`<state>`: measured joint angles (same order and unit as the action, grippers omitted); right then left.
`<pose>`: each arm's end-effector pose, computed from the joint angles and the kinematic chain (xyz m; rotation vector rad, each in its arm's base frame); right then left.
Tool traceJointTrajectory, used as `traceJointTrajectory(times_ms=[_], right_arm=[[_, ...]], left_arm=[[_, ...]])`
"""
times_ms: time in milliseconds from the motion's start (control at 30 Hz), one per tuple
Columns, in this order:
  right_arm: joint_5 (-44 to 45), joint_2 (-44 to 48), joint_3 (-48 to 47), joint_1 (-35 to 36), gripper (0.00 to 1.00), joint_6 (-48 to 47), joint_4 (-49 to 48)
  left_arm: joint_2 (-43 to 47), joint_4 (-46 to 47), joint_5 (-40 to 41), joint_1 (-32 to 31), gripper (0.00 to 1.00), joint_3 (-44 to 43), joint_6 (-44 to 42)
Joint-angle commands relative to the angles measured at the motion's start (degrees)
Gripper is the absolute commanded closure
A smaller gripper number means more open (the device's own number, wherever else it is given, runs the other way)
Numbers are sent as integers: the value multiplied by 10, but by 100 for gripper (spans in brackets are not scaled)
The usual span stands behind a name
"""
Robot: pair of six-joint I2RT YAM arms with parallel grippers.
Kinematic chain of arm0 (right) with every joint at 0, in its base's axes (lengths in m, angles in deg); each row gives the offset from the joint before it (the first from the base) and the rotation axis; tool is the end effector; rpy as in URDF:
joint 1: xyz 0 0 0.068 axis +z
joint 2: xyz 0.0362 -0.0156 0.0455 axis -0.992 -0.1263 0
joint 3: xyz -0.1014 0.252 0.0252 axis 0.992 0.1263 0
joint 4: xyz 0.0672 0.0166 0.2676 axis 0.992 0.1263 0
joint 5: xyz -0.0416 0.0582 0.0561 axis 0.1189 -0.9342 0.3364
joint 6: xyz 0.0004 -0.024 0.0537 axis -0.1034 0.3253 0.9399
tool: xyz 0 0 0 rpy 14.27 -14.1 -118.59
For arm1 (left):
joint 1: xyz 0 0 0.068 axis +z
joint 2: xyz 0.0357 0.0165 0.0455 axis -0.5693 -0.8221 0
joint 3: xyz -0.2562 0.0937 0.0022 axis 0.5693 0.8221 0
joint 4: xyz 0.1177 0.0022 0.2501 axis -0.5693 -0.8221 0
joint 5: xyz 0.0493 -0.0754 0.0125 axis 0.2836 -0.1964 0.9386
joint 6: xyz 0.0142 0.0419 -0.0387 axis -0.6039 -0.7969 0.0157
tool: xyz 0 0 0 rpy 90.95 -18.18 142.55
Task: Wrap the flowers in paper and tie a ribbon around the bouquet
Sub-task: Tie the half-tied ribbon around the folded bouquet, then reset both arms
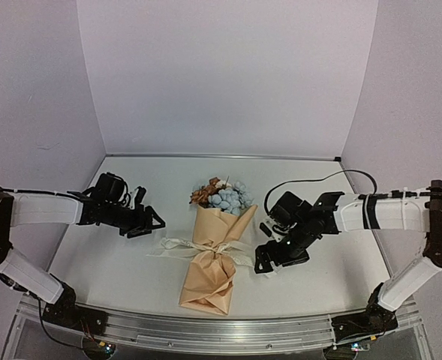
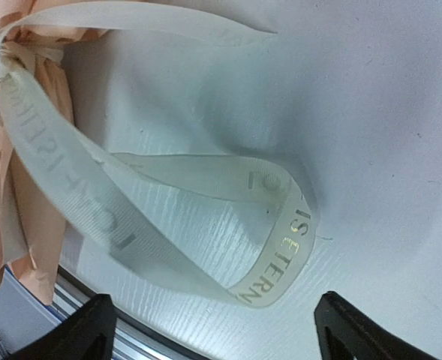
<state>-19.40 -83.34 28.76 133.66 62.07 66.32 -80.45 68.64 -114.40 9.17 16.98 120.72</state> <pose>0.1846 0.2458 0.1769 -0.6779 2.8763 0.6690 0.2511 -0.1414 0.1627 0.0696 2.5670 -1.0025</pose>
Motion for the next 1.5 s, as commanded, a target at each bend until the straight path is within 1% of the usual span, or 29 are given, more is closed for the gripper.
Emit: traceJointTrajectory(times_ms=[0,67,100,200,300,467,633,767,933,1133,1467], right_arm=[[28,41,-41,0,2,1,65],[46,53,-39,0,2,3,73],[57,61,-37,0,2,8,75],[108,87,-32,-1,2,28,92],[138,114,-28,-1,2,29,102],[219,166,-7,-2,2,35,114],[323,236,45,-1,2,37,114],[381,284,86,-1,2,38,114],[407,318,114,-1,2,37,113],[410,321,121,-1,2,38,113],[413,317,118,-1,2,32,113]], left_arm=[[48,-29,30,-2,22,-39,-19],[62,-44,46,-2,2,-46,-25],[71,-49,51,-2,1,-49,-29],[98,-62,72,-2,0,-62,-37],[120,-65,78,-2,0,-78,-46],[134,-69,90,-2,0,-116,-66],[144,-61,110,-2,0,-136,-67],[157,-52,137,-2,0,-140,-57],[165,-57,176,-1,0,-144,-45],[165,-68,202,-1,0,-149,-43],[166,-76,198,-1,0,-159,-46]])
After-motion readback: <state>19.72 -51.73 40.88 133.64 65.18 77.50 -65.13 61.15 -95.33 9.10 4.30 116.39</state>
